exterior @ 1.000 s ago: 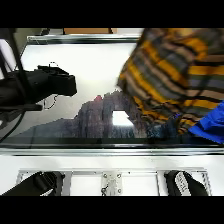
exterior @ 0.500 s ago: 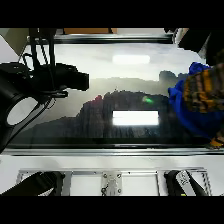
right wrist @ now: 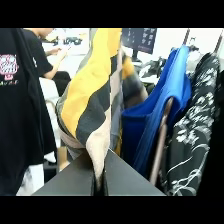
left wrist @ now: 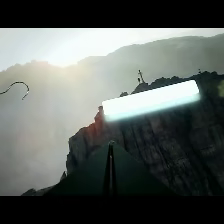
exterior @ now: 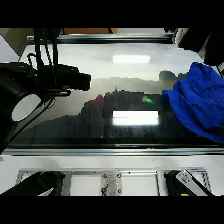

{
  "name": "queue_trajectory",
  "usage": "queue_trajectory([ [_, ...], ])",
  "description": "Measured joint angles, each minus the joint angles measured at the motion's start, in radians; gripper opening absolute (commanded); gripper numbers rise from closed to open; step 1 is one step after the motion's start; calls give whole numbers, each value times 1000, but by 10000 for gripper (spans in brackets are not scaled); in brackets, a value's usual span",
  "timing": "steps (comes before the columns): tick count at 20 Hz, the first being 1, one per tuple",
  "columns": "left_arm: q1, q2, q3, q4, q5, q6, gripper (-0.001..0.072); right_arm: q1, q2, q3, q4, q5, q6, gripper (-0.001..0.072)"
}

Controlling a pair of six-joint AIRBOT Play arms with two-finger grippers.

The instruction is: Fold the clothes and pants, and hang the long-sleeved shirts on hangers.

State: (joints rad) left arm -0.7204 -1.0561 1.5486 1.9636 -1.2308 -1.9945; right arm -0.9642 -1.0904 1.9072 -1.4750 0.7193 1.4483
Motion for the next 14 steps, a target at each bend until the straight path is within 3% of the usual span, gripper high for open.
queue_trajectory([
  [14,0,0,0,-4,-4,2,13,0,26,16,-8,-2,1,8],
])
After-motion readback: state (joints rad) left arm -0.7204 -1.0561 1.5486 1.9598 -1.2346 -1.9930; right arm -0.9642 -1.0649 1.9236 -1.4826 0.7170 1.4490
